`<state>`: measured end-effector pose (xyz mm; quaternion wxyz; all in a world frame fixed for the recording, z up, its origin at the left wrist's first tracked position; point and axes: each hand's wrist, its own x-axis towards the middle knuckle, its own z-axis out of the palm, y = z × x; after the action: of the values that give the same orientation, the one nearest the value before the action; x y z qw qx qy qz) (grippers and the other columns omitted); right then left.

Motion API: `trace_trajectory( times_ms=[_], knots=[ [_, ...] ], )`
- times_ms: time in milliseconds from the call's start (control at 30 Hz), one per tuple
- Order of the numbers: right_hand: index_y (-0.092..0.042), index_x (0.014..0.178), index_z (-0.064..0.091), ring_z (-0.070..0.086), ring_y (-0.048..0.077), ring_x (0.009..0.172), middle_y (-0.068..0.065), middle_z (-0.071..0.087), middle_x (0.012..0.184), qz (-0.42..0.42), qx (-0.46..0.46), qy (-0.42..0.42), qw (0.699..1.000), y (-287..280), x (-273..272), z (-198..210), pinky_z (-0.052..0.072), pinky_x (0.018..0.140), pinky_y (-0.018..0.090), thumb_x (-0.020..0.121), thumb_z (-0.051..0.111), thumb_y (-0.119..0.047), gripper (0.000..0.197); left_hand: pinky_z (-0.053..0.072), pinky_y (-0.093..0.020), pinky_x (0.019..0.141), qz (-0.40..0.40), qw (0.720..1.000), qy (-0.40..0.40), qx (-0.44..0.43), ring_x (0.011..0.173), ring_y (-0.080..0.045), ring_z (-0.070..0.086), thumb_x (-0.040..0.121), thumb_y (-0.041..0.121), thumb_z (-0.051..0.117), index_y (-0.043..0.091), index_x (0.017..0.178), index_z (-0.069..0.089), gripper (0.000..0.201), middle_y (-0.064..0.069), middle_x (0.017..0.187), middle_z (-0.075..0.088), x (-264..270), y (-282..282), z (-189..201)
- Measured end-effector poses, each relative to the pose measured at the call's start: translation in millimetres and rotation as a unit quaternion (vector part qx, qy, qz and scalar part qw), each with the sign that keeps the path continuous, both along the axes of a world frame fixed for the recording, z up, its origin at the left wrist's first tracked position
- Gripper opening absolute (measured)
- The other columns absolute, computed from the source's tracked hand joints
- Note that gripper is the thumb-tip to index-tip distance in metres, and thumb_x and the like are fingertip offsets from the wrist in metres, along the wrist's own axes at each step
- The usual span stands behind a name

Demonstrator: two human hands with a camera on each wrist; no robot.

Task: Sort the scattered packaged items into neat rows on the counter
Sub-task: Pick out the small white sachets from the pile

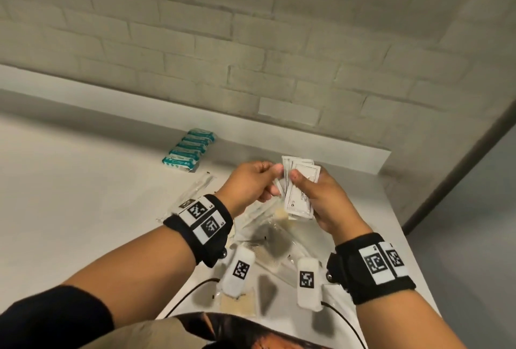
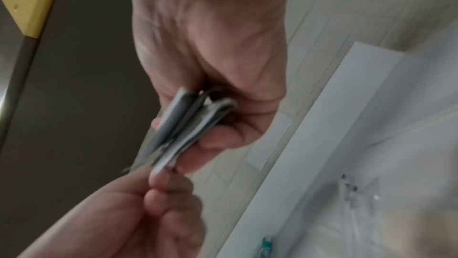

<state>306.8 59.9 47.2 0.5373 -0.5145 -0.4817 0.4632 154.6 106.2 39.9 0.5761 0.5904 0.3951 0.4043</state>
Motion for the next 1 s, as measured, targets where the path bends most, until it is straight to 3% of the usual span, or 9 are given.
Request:
trace_trajectory(
  times_ms=[167, 300, 400, 567, 667, 767, 833, 933, 1000],
  knots=[
    [-0.006, 0.123, 0.053, 0.069, 0.034, 0.099, 0.020, 0.068, 0.114, -0.042, -0.027, 0.077, 0.996, 0, -19, 11, 0.057, 0.083, 0.046, 0.095, 0.054, -0.028, 0.036, 0.048, -0.041, 0.093, -0.136, 0.970, -0.149, -0.139, 0.105, -0.028, 0.064, 0.083, 0.055, 0.061, 0.017, 0.120, 0.065, 0.053, -0.010, 0.110, 0.069, 15, -12, -8],
    [-0.009, 0.124, 0.053, 0.067, 0.029, 0.101, 0.016, 0.068, 0.114, 0.033, -0.096, 0.109, 0.989, -5, -16, 14, 0.054, 0.089, 0.044, 0.099, 0.045, -0.011, 0.026, 0.055, -0.036, 0.078, -0.112, 0.954, -0.186, -0.207, 0.089, -0.025, 0.068, 0.096, 0.039, 0.047, 0.006, 0.121, 0.062, 0.044, -0.014, 0.105, 0.069, 17, -15, -1],
    [-0.005, 0.126, 0.053, 0.065, 0.031, 0.099, 0.018, 0.066, 0.111, 0.088, -0.093, 0.086, 0.988, -7, -4, 17, 0.051, 0.091, 0.046, 0.093, 0.044, 0.008, 0.036, 0.048, -0.046, 0.096, -0.088, 0.954, -0.187, -0.216, 0.108, -0.035, 0.062, 0.099, 0.034, 0.043, 0.003, 0.128, 0.057, 0.044, -0.022, 0.121, 0.063, 14, -13, -2],
    [-0.007, 0.118, 0.058, 0.070, 0.016, 0.079, 0.006, 0.072, 0.092, 0.001, -0.034, -0.019, 0.999, -5, -12, 18, 0.058, 0.073, 0.028, 0.086, 0.059, 0.010, 0.036, 0.054, -0.046, 0.082, -0.128, 0.938, -0.233, -0.224, 0.083, -0.029, 0.066, 0.097, 0.023, 0.048, 0.006, 0.121, 0.059, 0.032, -0.014, 0.094, 0.067, 19, -19, -3],
    [-0.015, 0.123, 0.059, 0.063, -0.001, 0.065, -0.009, 0.062, 0.077, -0.075, -0.003, -0.217, 0.973, -3, -14, 16, 0.049, 0.062, 0.014, 0.079, 0.075, -0.009, 0.047, 0.056, -0.033, 0.064, -0.124, 0.924, -0.253, -0.259, 0.065, -0.022, 0.065, 0.098, 0.019, 0.041, 0.004, 0.102, 0.060, 0.024, -0.008, 0.074, 0.067, 17, -18, -2],
    [-0.029, 0.138, 0.045, 0.056, 0.009, 0.088, -0.004, 0.051, 0.100, -0.121, 0.018, -0.346, 0.930, -5, -12, 15, 0.044, 0.072, 0.018, 0.071, 0.082, -0.030, 0.077, 0.056, -0.040, 0.077, -0.105, 0.921, -0.242, -0.286, 0.068, -0.022, 0.063, 0.096, 0.025, 0.047, 0.006, 0.099, 0.055, 0.021, -0.008, 0.074, 0.063, 15, -16, -3],
    [-0.034, 0.146, 0.030, 0.051, 0.011, 0.113, -0.002, 0.047, 0.126, -0.046, 0.043, -0.303, 0.951, -9, -8, 16, 0.038, 0.076, 0.009, 0.071, 0.082, -0.030, 0.092, 0.057, -0.045, 0.081, -0.100, 0.920, -0.239, -0.294, 0.070, -0.023, 0.064, 0.091, 0.040, 0.057, 0.010, 0.112, 0.053, 0.037, -0.009, 0.071, 0.062, 13, -13, -4],
    [-0.050, 0.147, -0.006, 0.032, -0.008, 0.131, -0.014, 0.015, 0.156, 0.136, 0.030, -0.308, 0.941, -16, -5, 22, 0.038, 0.086, 0.004, 0.059, 0.091, -0.023, 0.133, 0.056, -0.035, 0.064, -0.130, 0.915, -0.215, -0.316, 0.068, -0.020, 0.062, 0.068, 0.075, 0.061, 0.013, 0.117, 0.055, 0.079, -0.008, 0.079, 0.061, 7, -8, 0],
    [-0.059, 0.137, -0.023, 0.023, -0.002, 0.140, -0.019, 0.001, 0.158, 0.194, 0.028, -0.391, 0.899, -19, -12, 27, 0.040, 0.106, 0.023, 0.048, 0.094, -0.034, 0.149, 0.053, -0.038, 0.081, -0.194, 0.901, -0.227, -0.316, 0.088, -0.025, 0.061, 0.064, 0.082, 0.055, 0.011, 0.121, 0.055, 0.091, -0.014, 0.099, 0.059, 4, -10, 6]
  ],
)
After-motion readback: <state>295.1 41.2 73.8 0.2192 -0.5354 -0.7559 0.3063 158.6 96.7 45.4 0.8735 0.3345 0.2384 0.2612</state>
